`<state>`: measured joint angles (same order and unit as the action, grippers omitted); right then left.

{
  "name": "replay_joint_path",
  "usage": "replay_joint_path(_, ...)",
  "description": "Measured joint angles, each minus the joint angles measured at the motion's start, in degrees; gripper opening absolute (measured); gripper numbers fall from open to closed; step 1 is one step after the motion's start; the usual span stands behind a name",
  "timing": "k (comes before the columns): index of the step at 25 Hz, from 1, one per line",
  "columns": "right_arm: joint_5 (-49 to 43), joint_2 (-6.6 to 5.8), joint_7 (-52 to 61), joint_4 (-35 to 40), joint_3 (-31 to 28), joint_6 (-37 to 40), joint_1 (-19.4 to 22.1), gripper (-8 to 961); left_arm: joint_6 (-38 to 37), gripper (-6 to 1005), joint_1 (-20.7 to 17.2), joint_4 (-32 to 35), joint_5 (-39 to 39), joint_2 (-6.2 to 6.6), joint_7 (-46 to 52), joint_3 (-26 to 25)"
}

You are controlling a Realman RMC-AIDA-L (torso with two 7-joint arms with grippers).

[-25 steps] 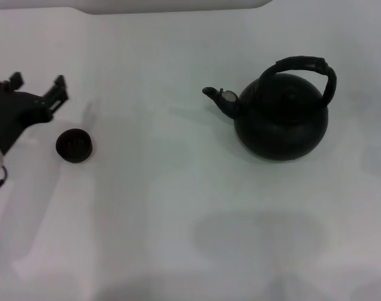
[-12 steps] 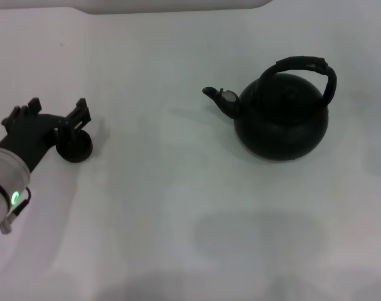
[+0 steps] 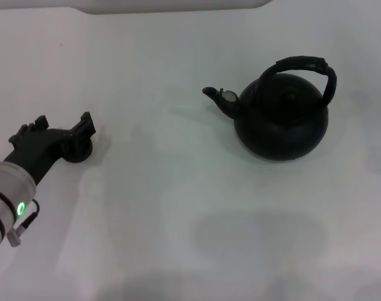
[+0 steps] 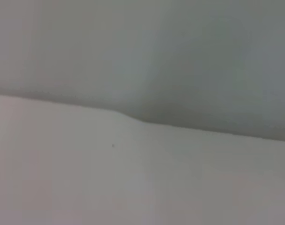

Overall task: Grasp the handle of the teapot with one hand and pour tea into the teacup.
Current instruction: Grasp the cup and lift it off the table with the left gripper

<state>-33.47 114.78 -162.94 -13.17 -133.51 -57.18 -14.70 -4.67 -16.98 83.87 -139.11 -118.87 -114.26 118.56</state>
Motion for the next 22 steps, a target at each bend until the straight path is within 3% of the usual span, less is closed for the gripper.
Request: replay_joint_path(22, 0.0, -0.06, -0.1, -0.1, 0.0, 0.1, -0.3, 829, -0.1, 870, 2.9, -5.5, -4.9, 0.17, 1.8, 0.3)
